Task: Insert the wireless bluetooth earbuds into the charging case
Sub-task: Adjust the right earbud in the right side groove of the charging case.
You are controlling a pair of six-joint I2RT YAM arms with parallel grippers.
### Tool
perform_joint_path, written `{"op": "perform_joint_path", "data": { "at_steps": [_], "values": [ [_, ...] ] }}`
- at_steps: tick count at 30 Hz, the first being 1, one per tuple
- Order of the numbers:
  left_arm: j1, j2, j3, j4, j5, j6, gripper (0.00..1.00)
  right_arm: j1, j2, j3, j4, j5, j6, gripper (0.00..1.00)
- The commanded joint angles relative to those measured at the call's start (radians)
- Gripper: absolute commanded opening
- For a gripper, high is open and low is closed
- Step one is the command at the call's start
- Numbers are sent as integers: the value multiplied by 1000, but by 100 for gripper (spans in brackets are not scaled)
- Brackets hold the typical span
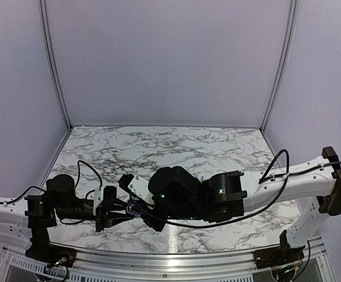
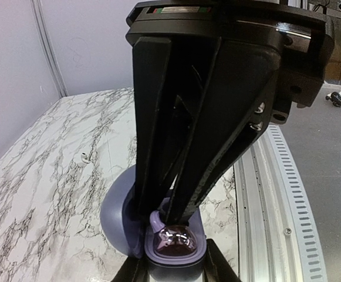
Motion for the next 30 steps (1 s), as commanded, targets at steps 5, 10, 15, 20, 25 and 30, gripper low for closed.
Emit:
{"op": "perform_joint_path", "data": {
  "at_steps": [5, 10, 15, 20, 25, 30],
  "values": [
    [-16, -33, 21, 136, 76, -17, 0, 14, -58, -37, -24, 17, -98, 22],
    [-16, -28, 24, 137, 97, -22, 0, 12, -145, -87, -7, -47, -176, 26],
    [-16, -12, 29, 137, 114, -24, 0, 13, -218, -107, 30, -99, -235, 32],
    [-16, 29, 50, 130, 149, -23, 0, 16, -224, -72, 35, -144, -297, 33],
    [-16, 53, 65, 112, 160, -17, 0, 29, -191, -15, -17, -173, -353, 33],
    [-16, 59, 72, 107, 159, -11, 0, 37, -142, 24, -75, -140, -380, 32]
  ]
}}
